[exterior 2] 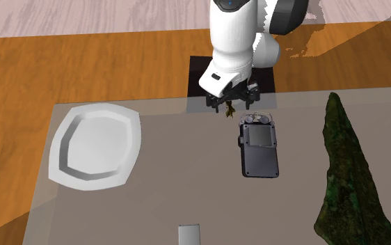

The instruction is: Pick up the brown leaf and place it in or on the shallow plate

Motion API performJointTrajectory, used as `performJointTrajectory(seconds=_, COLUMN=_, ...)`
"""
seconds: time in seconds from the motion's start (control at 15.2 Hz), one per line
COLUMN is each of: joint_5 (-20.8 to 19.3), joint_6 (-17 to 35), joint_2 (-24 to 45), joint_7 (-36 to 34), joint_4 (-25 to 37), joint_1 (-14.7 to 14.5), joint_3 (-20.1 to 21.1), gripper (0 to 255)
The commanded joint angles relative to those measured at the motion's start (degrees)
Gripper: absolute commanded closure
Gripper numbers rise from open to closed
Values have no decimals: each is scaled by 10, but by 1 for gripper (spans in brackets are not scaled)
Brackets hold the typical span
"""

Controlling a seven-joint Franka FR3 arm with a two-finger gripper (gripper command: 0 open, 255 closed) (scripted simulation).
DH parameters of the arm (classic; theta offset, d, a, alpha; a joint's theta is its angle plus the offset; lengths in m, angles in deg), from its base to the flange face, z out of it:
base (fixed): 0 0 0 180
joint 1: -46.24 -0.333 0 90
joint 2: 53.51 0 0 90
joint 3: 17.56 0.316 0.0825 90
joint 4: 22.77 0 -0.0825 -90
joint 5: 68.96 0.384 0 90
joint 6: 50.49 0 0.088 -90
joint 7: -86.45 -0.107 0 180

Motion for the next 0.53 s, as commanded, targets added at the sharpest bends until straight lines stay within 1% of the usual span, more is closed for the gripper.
performJointTrajectory(seconds=0.0, joint_5=0, joint_6=1, joint_2=0, joint_7=0, joint_4=0, joint_1=0, joint_3=0, gripper=0)
performJointTrajectory(seconds=0.13, joint_5=0, joint_6=0, joint_2=0, joint_7=0, joint_4=0, joint_1=0, joint_3=0, gripper=0)
performJointTrajectory(seconds=0.2, joint_5=0, joint_6=0, joint_2=0, joint_7=0, joint_4=0, joint_1=0, joint_3=0, gripper=255)
performJointTrajectory(seconds=0.46, joint_5=0, joint_6=1, joint_2=0, joint_7=0, joint_4=0, joint_1=0, joint_3=0, gripper=255)
